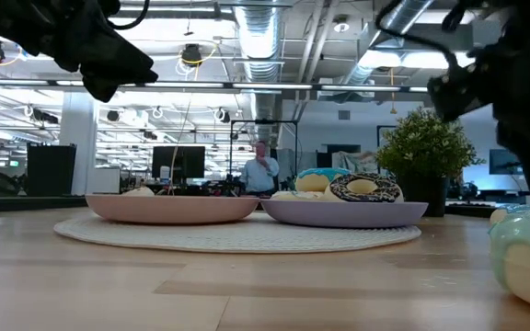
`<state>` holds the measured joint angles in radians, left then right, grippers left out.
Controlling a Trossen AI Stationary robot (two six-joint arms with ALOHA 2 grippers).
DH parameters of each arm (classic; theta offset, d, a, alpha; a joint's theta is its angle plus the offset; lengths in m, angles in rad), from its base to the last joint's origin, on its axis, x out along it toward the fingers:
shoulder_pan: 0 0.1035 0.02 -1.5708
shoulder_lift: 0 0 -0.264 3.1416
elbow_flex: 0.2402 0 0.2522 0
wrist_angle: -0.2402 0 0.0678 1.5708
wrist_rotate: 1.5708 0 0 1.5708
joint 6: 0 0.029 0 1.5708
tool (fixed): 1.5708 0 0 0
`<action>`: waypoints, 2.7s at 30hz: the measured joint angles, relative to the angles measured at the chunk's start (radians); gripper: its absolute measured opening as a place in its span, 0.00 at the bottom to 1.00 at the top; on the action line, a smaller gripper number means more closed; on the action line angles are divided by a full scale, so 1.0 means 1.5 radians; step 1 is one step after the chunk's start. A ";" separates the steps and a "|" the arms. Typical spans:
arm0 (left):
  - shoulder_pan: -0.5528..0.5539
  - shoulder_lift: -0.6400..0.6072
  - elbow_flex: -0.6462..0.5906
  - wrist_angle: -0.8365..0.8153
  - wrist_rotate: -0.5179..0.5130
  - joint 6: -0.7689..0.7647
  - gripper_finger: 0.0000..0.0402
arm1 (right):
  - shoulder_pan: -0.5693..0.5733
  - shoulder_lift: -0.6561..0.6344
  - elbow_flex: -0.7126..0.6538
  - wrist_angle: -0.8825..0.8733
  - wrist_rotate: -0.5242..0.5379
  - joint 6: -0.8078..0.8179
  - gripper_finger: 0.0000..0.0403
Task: Pick & Place donuts
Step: Put the big blue donut on the violet plate
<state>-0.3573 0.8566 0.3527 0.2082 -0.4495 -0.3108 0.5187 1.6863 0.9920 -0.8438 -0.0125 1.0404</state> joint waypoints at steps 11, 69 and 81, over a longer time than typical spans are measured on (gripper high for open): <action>0.000 0.000 0.000 -0.012 0.000 0.002 0.31 | -0.012 0.037 0.000 0.029 -0.025 -0.059 0.53; 0.000 0.000 0.000 -0.012 -0.005 0.002 0.31 | -0.386 -0.210 -0.241 0.366 0.026 -0.437 0.29; 0.000 0.000 0.000 -0.012 -0.005 0.002 0.31 | -0.397 -0.239 -0.241 0.357 0.026 -0.427 0.56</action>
<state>-0.3569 0.8570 0.3531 0.1909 -0.4568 -0.3073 -0.0770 1.3277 0.6308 -0.3085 0.0266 0.4000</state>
